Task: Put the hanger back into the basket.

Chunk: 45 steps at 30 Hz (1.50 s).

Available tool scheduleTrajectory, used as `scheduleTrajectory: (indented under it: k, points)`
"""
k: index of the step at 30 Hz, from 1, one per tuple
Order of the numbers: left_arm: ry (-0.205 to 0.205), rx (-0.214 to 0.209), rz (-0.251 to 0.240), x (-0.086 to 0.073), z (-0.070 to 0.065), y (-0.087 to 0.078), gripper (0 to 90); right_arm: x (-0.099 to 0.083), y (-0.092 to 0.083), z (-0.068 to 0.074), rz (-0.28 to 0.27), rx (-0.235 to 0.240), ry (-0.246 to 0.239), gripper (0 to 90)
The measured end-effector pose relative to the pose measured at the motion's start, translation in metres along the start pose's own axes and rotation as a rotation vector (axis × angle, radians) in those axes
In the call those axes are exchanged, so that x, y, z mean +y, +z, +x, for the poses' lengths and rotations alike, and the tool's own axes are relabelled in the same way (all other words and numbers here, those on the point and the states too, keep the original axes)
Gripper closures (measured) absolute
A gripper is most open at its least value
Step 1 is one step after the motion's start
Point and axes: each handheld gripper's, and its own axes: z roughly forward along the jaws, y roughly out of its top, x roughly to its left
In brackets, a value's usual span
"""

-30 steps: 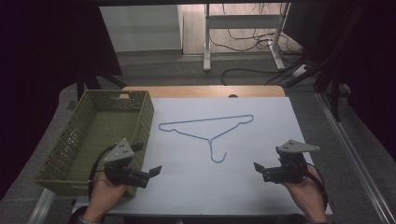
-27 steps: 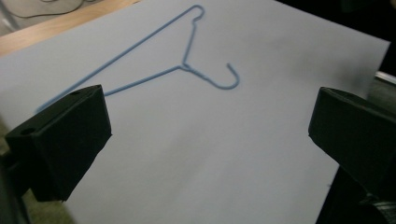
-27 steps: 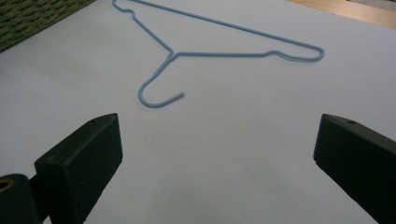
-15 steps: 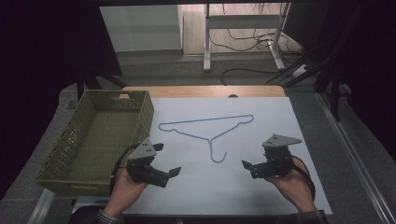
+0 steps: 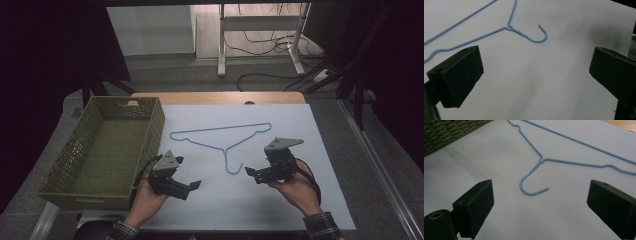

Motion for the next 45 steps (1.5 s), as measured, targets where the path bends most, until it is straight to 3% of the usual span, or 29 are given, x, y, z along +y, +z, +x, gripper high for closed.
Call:
scheduleTrajectory:
  k: [4,10,12,18,26,33,41,45]
  points:
    - [-0.026,-0.015,-0.012,-0.005,0.005,0.004,0.0,0.004,0.008,0.002,0.000,0.022,-0.008,9.7]
    - [-0.010,-0.004,0.014,-0.012,0.009,0.011,0.0,0.012,0.026,0.004,0.024,0.039,-0.058,16.2]
    - [-0.004,-0.014,0.000,-0.014,0.010,0.014,0.0,0.016,0.037,0.004,0.059,0.057,-0.081,22.5]
    - [-0.007,-0.018,0.017,-0.018,0.011,0.019,0.0,0.016,0.056,0.005,0.091,0.091,-0.117,33.1]
    - [-0.004,-0.002,0.026,-0.020,0.014,0.020,0.0,0.004,0.088,0.006,0.162,0.150,-0.156,54.8]
    - [-0.011,0.003,0.053,-0.021,0.015,0.021,0.0,-0.002,0.104,0.004,0.206,0.185,-0.195,70.4]
    - [0.001,0.016,0.064,-0.022,0.015,0.025,0.0,-0.004,0.109,0.001,0.225,0.201,-0.235,77.6]
    - [-0.021,0.005,0.060,-0.022,0.018,0.026,0.0,-0.007,0.113,0.001,0.249,0.209,-0.251,79.7]
